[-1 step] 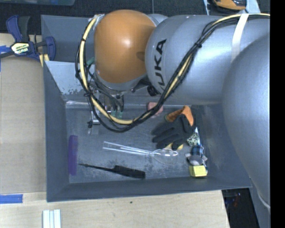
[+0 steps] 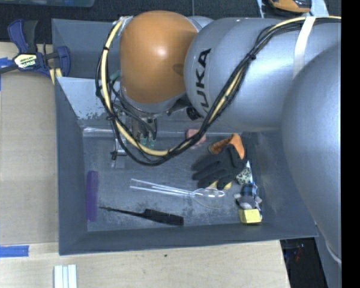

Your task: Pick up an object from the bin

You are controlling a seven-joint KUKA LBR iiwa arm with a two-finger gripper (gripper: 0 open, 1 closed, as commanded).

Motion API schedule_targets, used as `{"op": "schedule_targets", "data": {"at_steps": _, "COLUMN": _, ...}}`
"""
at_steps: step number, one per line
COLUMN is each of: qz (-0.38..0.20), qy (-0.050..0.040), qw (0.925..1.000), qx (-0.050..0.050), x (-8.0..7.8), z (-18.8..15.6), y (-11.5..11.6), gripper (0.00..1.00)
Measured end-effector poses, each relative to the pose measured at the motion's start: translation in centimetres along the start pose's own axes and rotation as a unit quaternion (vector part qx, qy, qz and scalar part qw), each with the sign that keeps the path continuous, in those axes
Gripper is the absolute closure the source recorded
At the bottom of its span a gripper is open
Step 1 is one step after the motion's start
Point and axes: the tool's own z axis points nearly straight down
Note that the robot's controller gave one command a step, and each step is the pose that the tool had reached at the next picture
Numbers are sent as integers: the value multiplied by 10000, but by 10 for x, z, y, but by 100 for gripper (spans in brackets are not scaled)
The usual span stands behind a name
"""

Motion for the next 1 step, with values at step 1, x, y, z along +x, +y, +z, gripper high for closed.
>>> {"op": "schedule_targets", "data": {"at_steps": 1, "qz": 604, "qy": -10, "qw": 9982, "qx": -4, "x": 43, "z": 86, "y": -36, "gripper": 0}}
